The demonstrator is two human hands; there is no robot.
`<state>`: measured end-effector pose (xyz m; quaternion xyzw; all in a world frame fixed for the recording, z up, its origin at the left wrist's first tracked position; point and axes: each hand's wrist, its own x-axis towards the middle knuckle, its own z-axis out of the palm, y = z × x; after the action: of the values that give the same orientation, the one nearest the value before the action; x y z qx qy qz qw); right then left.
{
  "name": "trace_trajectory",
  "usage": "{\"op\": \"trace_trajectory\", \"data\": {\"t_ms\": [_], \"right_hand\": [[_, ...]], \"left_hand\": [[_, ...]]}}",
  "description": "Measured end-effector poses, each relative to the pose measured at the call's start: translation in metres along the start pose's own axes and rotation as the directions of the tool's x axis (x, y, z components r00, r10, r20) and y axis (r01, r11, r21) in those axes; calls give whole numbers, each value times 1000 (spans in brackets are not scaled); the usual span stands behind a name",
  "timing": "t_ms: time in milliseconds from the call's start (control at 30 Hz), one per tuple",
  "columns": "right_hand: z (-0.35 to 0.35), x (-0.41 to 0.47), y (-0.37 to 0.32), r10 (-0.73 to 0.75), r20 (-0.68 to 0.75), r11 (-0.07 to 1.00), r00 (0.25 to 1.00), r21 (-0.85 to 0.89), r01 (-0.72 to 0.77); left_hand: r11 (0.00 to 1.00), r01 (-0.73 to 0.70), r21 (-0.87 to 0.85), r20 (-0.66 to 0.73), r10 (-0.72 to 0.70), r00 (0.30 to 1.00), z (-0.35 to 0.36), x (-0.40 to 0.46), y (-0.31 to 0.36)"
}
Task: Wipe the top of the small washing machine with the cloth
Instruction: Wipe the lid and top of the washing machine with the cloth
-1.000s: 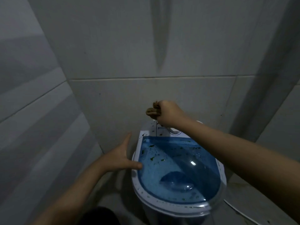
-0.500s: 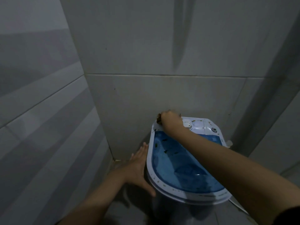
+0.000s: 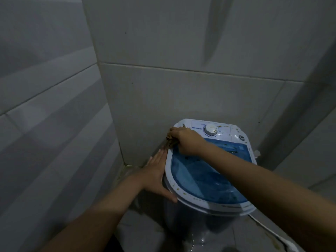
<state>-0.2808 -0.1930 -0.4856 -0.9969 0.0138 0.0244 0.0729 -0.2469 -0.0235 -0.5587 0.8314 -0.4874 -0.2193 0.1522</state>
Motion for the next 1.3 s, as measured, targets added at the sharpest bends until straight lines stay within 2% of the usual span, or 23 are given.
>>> {"op": "trace_trajectory", "data": {"t_ms": [233, 567, 700, 933, 1300], "right_hand": [[0, -28, -23, -49, 8, 999, 999, 0, 49], [16, -80, -41, -140, -94, 972, 986, 176, 155], [19, -101, -45, -173, -84, 960, 981, 209, 187], [28, -128, -40, -200, -79, 943, 977, 254, 214], [23, -178, -16, -238, -23, 940, 971, 247, 236]], "left_hand": [[999, -29, -12, -38, 29, 999, 2, 0, 0], [998, -11, -64, -46, 8, 999, 11, 0, -6], [997, -34, -71, -44, 31, 999, 10, 1, -7], [998, 2, -64, -70, -7, 998, 9, 1, -2], [999, -2, -33, -70, 0, 998, 1, -4, 2]]}}
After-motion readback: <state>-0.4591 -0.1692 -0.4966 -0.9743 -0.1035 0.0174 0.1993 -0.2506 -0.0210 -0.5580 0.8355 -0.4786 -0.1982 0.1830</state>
